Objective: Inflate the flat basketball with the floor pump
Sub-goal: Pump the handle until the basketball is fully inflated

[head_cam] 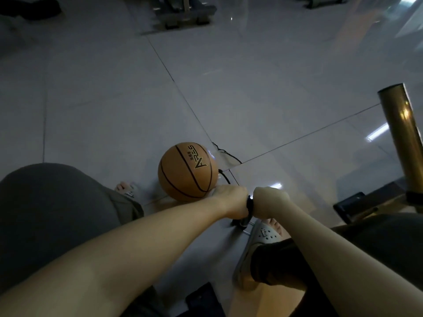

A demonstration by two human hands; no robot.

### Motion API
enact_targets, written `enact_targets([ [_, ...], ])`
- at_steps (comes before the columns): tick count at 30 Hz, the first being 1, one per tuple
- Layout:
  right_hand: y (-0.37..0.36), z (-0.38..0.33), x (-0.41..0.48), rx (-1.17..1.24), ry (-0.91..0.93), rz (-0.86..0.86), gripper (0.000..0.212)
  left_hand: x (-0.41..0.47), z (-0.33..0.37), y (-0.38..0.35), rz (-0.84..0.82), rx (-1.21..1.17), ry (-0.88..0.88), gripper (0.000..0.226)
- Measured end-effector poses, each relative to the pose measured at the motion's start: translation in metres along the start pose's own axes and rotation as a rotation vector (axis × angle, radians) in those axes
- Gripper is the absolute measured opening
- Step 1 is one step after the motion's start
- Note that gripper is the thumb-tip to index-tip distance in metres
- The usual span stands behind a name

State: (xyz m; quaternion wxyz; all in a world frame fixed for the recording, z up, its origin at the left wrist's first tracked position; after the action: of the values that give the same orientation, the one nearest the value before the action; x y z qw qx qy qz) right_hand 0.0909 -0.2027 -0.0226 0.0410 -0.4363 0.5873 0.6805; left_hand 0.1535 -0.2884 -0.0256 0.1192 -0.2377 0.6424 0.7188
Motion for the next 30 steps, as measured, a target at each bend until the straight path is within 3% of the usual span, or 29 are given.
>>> enact_targets([
  [3, 0.011, 0.0, -0.016, 0.038, 0.029, -0.098, 0.015, -0.009, 0.002, 0.016, -0.066, 0.057, -0.03, 0.016],
  [5, 0.039, 0.002, -0.032, 0.129, 0.056, -0.125, 0.011, -0.016, -0.001, 0.044, -0.037, 0.044, -0.052, 0.008],
  [9, 0.13, 0.005, -0.067, 0.195, 0.113, -0.051, 0.013, -0.03, -0.01, 0.133, 0.023, -0.074, -0.104, 0.011],
  [12, 0.156, 0.001, -0.074, 0.211, 0.116, -0.027, 0.009, -0.036, -0.014, 0.166, 0.052, -0.087, -0.107, 0.016],
  [17, 0.09, -0.002, -0.034, 0.081, 0.065, -0.09, 0.018, -0.012, -0.009, 0.089, 0.039, -0.049, -0.015, 0.014],
  [22, 0.018, 0.001, 0.011, -0.025, 0.03, -0.001, 0.018, 0.002, -0.008, 0.023, 0.04, -0.068, 0.009, 0.014],
  [27, 0.005, -0.006, 0.01, -0.012, 0.021, 0.066, 0.006, -0.003, -0.008, 0.007, 0.029, -0.035, 0.025, 0.025],
  [30, 0.001, -0.005, -0.002, 0.015, 0.036, 0.071, 0.006, -0.013, -0.005, 0.012, -0.009, -0.018, -0.002, 0.018],
])
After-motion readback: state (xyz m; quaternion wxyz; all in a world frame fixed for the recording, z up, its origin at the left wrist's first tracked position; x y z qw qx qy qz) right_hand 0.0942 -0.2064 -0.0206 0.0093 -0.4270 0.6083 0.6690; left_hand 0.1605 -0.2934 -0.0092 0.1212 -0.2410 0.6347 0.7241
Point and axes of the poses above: each hand's wrist, its own x-axis towards the middle knuckle, its own y-axis out of the back of the hand, z = x × y, the point moved 2 cm from there along x, towards the middle knuckle, and after that the axes turned 12 degrees about x, right-handed, at the moved point
